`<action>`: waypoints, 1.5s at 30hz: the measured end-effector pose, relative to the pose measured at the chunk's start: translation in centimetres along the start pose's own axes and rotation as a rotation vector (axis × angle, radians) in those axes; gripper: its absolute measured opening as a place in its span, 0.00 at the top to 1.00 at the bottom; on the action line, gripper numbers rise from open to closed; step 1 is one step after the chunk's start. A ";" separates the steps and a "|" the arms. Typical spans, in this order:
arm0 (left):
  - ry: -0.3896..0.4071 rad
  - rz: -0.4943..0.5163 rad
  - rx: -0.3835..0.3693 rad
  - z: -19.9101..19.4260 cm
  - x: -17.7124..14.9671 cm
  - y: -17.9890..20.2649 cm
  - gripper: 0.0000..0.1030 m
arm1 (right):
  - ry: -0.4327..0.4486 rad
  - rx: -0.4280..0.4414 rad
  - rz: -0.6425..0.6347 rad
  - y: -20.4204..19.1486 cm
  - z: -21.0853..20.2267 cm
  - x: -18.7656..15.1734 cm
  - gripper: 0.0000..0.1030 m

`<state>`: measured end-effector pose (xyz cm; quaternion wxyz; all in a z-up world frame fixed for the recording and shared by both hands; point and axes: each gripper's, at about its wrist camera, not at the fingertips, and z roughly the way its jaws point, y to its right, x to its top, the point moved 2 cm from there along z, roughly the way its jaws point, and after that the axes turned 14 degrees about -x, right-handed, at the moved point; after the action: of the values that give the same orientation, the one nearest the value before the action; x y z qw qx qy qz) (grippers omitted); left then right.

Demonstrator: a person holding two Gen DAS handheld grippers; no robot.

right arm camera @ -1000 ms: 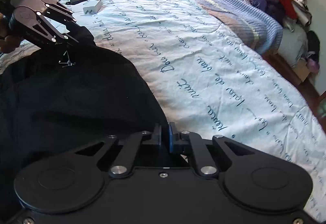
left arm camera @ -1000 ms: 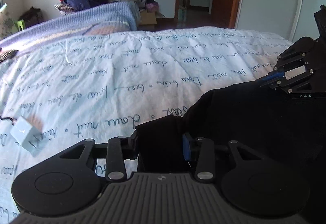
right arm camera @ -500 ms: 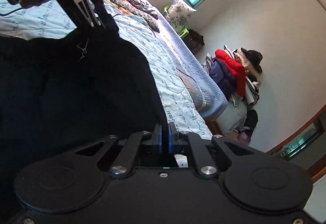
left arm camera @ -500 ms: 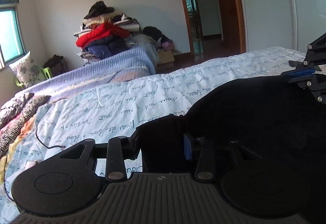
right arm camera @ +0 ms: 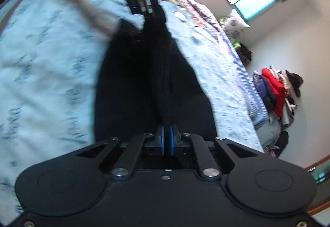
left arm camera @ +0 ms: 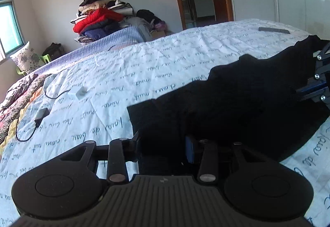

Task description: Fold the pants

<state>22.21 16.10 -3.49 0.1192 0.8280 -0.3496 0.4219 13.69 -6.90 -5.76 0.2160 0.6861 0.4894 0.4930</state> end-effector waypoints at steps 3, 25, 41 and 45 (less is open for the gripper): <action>-0.012 0.009 0.032 0.0 -1.2 -0.4 0.58 | 0.009 0.011 -0.016 -1.3 -0.2 0.4 0.95; -0.001 -0.079 0.124 -1.6 2.7 2.3 0.38 | -0.030 -0.015 -0.047 -5.5 -2.5 1.0 0.93; -0.010 0.045 0.118 1.7 4.0 11.7 0.22 | -0.235 -0.015 0.363 -2.0 -7.6 -5.2 0.83; 0.041 0.159 -0.065 2.9 5.9 18.3 0.22 | -0.382 0.051 0.531 0.0 -12.5 -10.3 0.82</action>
<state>13.94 -1.42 -2.46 0.1191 0.7846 -0.4252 0.4352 2.19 -18.33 -5.28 0.1508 0.8751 0.2561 0.3820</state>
